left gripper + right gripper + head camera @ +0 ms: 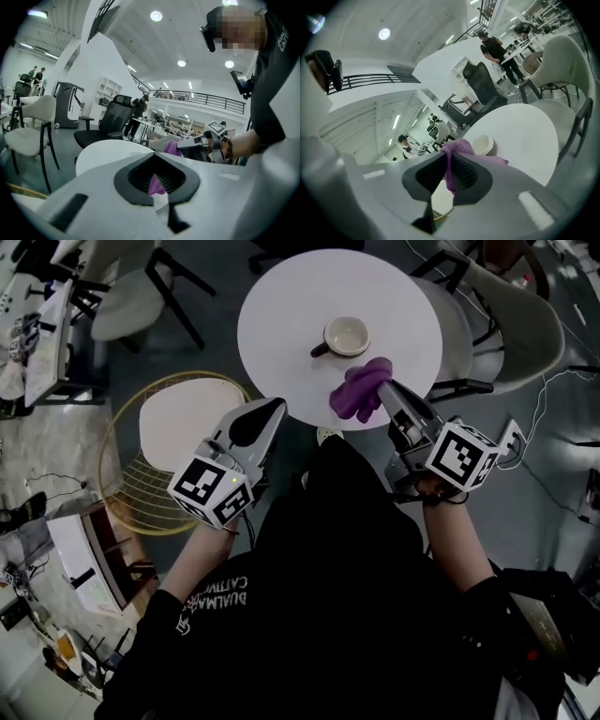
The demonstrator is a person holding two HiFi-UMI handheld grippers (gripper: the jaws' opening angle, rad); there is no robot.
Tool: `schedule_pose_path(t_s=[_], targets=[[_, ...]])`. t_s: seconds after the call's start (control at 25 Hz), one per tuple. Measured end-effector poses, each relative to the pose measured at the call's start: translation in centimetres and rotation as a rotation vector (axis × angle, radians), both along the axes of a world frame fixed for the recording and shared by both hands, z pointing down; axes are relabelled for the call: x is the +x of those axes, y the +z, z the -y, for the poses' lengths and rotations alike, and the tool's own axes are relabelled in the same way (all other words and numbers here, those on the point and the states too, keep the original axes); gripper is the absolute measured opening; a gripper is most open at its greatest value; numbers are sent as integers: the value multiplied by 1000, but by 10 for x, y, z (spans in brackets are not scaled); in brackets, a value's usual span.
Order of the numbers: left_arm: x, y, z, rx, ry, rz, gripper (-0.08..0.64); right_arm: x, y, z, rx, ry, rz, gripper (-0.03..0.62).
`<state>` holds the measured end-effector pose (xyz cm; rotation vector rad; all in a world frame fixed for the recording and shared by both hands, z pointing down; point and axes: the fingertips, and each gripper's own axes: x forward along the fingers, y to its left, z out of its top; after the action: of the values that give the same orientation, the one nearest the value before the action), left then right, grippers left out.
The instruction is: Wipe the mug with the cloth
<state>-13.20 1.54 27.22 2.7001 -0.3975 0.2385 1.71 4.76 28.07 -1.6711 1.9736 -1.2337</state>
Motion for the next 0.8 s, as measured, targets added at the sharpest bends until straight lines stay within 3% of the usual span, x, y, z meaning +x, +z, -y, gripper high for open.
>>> schedule_pose_path(t_s=[0.36, 0.64, 0.8], targets=[[43, 64, 38, -48, 35, 130, -1, 4, 73, 30, -61, -119, -50, 43], [73, 106, 63, -40, 106, 247, 91, 1, 102, 46, -81, -220, -80, 43], [94, 126, 71, 20, 178, 346, 123, -2, 115, 48, -88, -277, -91, 43]])
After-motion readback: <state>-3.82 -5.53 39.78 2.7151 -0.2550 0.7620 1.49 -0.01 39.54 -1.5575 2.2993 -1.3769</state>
